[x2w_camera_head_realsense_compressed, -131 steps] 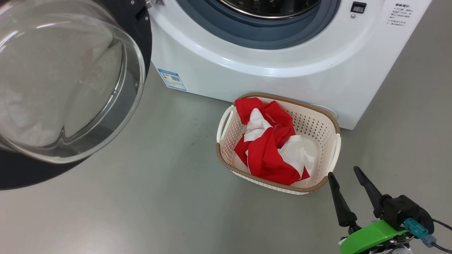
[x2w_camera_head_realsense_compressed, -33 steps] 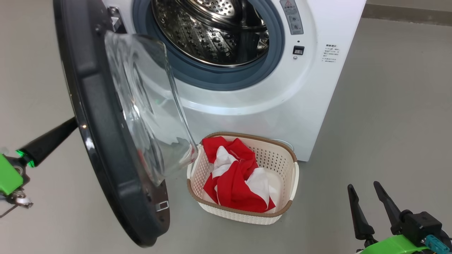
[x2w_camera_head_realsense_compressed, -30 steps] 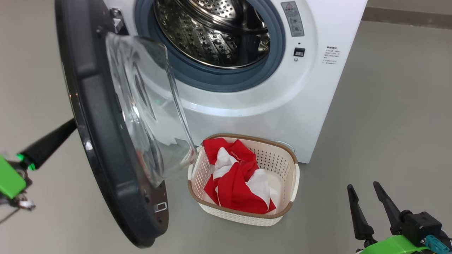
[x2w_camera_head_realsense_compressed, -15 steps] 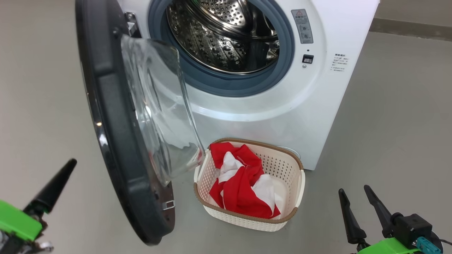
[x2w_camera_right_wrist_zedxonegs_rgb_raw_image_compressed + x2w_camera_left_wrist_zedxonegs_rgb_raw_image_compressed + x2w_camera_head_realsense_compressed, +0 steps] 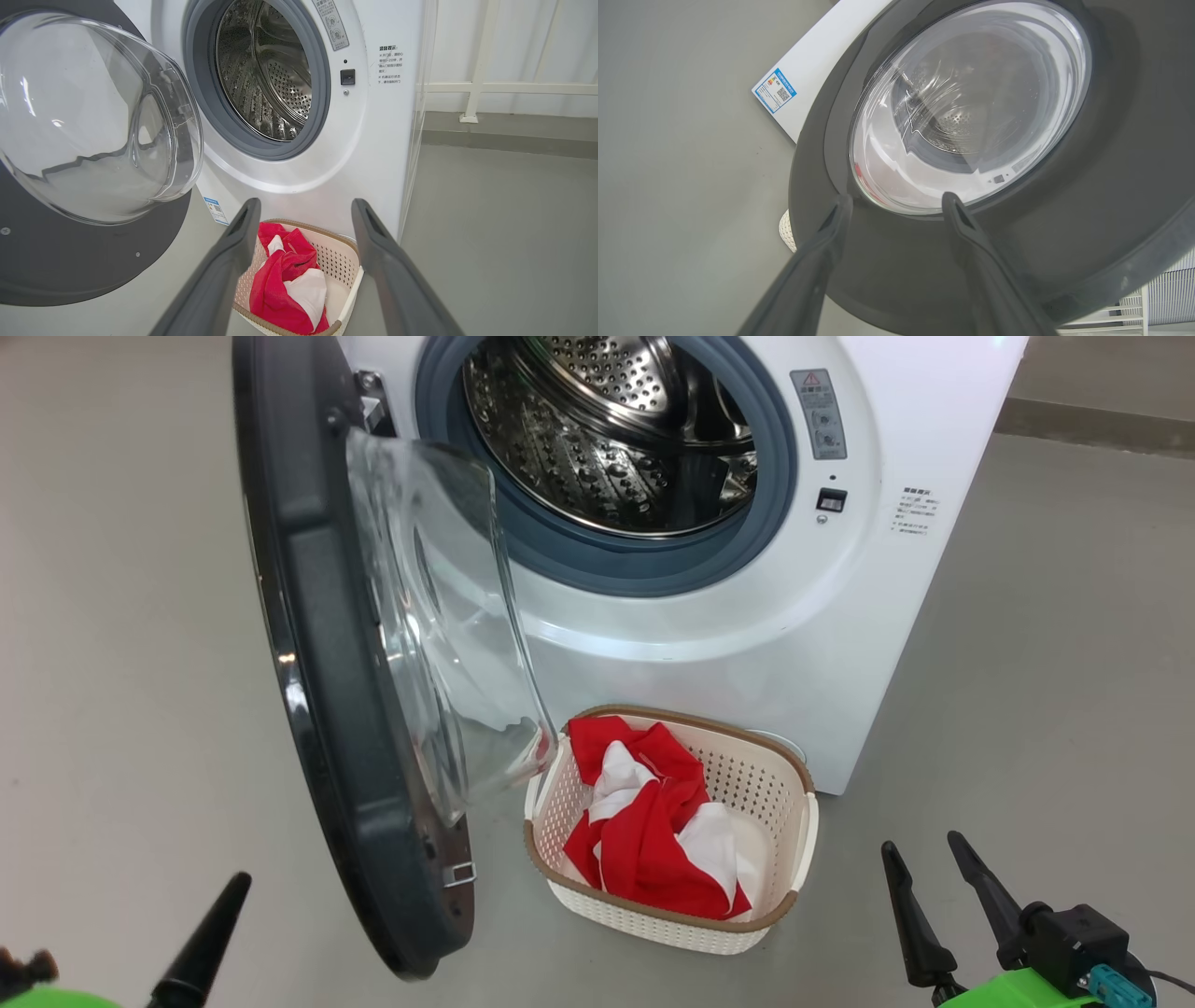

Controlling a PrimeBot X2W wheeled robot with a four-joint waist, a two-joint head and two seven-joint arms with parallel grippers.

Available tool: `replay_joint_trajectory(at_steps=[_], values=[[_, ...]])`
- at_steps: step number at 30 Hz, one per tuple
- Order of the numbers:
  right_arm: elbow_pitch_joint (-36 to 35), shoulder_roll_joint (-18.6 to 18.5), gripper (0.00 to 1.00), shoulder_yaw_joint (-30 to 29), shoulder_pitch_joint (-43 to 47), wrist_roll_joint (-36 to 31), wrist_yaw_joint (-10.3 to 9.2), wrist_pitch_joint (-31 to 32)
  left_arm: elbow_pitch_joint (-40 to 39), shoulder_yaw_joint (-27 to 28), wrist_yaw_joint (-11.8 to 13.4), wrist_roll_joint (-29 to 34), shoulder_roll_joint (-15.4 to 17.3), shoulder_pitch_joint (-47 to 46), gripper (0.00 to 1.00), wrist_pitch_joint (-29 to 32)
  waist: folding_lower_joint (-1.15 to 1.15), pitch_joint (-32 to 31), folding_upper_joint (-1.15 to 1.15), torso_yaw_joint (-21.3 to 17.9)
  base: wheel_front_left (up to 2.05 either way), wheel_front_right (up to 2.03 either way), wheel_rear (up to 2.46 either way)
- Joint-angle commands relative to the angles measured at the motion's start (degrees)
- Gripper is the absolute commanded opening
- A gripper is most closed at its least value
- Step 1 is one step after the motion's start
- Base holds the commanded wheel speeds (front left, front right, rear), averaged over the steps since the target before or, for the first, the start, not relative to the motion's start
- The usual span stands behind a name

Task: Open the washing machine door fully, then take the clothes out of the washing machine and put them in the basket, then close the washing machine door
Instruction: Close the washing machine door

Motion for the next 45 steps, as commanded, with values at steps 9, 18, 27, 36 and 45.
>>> replay_joint_trajectory(at_steps=[9,18,27,36,45], values=[[-0.8,-0.6,1.0,2.0,-2.8,-0.1,0.37,-0.4,4.0,-1.5,-0.4,5.8,-0.5,-0.8,1.0,-12.7,0.0,0.4,0.0,-0.2,0.0,0.0,0.0],[-0.7,-0.6,1.0,2.3,-3.5,0.3,0.37,-0.4,9.4,-6.1,-0.4,13.4,0.0,-1.9,1.0,-20.1,0.0,0.1,0.0,-0.3,0.0,0.0,0.0],[-0.9,-0.6,1.0,2.2,-3.6,0.2,0.37,-0.4,10.7,6.5,-0.4,40.2,-6.7,-1.7,1.0,-20.5,0.0,0.1,0.0,-0.1,0.0,0.0,0.0],[-0.7,-0.6,1.0,2.0,-3.4,0.0,0.37,-0.4,3.4,16.0,-0.4,68.0,-15.0,1.6,1.0,-20.5,0.0,-0.2,0.0,-0.2,0.0,0.0,0.0],[-0.7,-0.6,1.0,1.9,-3.3,0.1,0.37,-0.4,2.0,18.1,-0.4,75.3,-18.7,3.2,1.0,-20.5,0.0,0.0,0.0,-0.5,0.0,0.0,0.0]])
